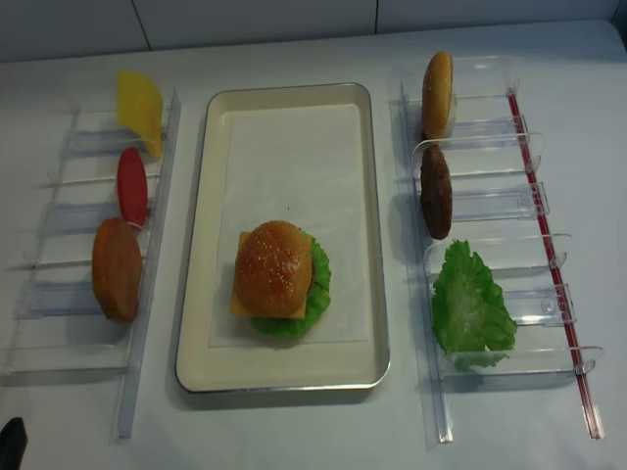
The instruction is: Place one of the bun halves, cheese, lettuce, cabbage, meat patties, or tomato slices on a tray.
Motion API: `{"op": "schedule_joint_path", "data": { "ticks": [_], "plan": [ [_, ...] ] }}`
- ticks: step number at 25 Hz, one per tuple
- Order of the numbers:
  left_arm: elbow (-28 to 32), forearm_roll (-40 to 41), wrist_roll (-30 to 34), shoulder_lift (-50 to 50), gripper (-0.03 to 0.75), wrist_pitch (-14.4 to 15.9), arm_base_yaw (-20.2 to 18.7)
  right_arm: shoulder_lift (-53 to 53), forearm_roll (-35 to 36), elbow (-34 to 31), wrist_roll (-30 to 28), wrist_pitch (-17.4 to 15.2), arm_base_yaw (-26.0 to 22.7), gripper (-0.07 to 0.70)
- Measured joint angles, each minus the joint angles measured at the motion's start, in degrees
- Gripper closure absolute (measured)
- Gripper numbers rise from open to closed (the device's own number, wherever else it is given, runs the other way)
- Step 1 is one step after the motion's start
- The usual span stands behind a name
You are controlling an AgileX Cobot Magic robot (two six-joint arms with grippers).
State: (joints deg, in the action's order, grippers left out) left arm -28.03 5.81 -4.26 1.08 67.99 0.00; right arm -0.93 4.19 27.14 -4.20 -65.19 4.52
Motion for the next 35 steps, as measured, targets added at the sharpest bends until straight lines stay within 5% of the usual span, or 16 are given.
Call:
{"op": "schedule_joint_path", "data": {
  "ticks": [35],
  "plan": [
    [0.0, 0.0, 0.0, 0.0, 0.206, 0.0, 0.0, 0.0, 0.0, 0.0, 0.25, 0.1, 0.0, 0.236]
  ]
}}
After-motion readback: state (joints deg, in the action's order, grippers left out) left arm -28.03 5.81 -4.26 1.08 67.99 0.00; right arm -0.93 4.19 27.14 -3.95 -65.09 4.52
